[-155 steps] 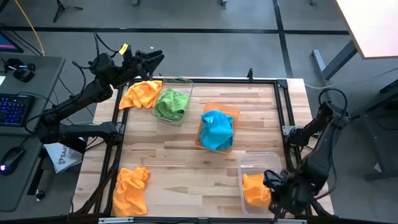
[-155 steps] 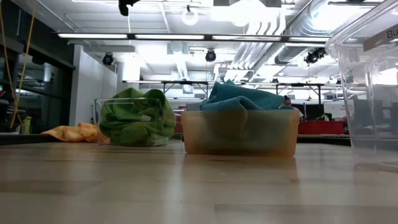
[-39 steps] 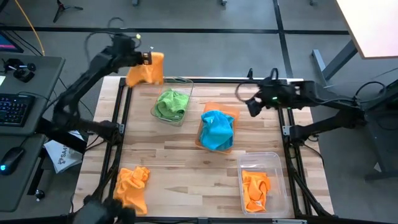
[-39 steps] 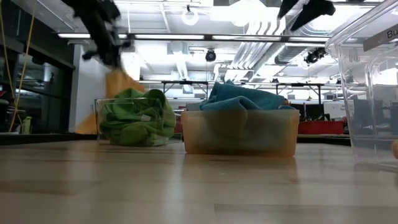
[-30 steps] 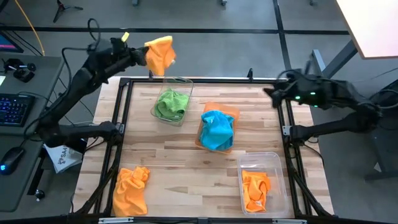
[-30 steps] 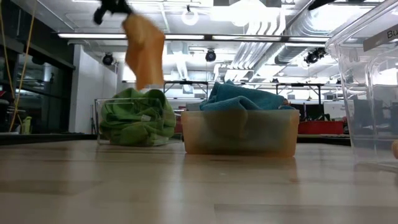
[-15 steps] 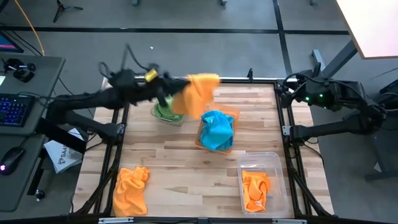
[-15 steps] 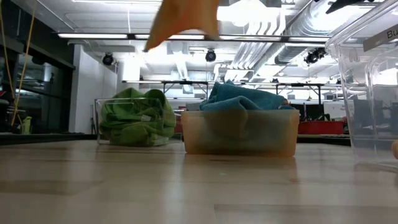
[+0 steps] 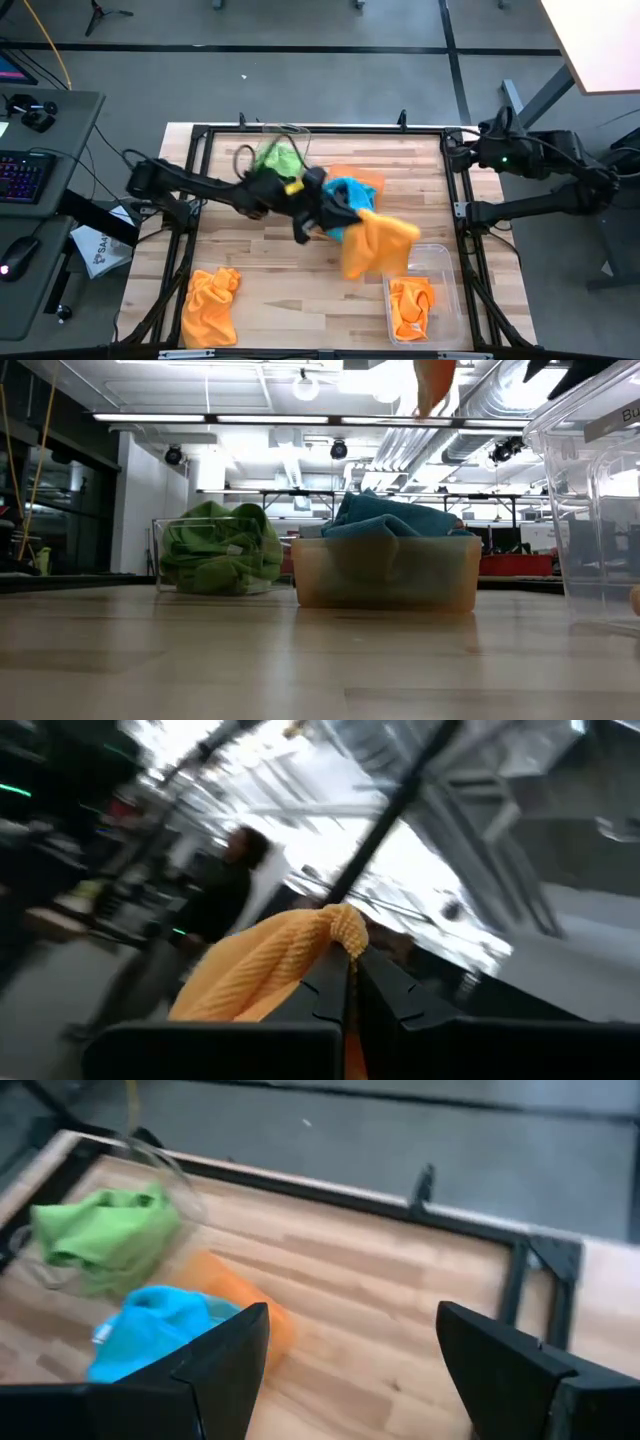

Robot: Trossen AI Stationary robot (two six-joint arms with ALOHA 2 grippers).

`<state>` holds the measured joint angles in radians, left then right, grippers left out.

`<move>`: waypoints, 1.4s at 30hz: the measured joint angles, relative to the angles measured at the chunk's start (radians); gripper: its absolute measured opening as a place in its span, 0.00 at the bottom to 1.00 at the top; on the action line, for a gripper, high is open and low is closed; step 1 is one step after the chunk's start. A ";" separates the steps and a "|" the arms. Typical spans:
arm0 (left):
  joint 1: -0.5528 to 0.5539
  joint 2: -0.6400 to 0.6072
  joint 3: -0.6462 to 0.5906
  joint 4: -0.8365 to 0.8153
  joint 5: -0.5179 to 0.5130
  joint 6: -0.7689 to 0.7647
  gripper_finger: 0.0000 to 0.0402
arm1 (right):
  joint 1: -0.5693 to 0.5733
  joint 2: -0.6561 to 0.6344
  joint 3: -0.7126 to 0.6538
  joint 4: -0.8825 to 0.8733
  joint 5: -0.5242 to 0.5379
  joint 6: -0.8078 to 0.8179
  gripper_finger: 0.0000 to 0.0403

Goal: Sort microfiber towel by color & place in baskets
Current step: Put the top orange microfiber cloth into the transparent white bin

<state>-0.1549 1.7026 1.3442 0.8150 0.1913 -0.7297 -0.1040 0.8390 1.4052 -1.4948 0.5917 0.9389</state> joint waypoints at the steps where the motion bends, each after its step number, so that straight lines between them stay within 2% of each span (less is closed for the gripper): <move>1: -0.010 0.033 0.039 0.002 0.022 0.000 0.00 | 0.000 0.001 0.000 -0.023 -0.001 0.027 0.70; 5: -0.045 0.171 0.209 -0.003 0.066 0.016 0.00 | 0.000 0.010 0.000 -0.064 0.000 0.073 0.70; 15: -0.062 0.522 0.696 -0.008 0.055 0.042 0.00 | 0.000 0.011 0.000 -0.057 0.017 0.022 0.70; 20: -0.062 0.666 0.853 -0.010 0.056 0.030 0.00 | 0.000 0.012 0.000 -0.058 0.020 -0.004 0.70; 27: -0.103 0.767 0.884 -0.015 0.049 -0.093 0.00 | 0.000 0.011 0.000 -0.058 0.021 -0.024 0.70; 34: -0.160 0.793 0.884 -0.171 -0.127 -0.103 0.01 | 0.000 0.011 0.000 -0.058 0.036 -0.042 0.70; 42: -0.176 0.793 0.885 -0.379 -0.192 -0.023 0.14 | 0.000 0.012 0.000 -0.056 0.042 -0.039 0.70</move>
<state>-0.3306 2.4951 2.2291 0.4359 -0.0007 -0.7526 -0.1041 0.8509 1.4052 -1.5505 0.6336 0.8997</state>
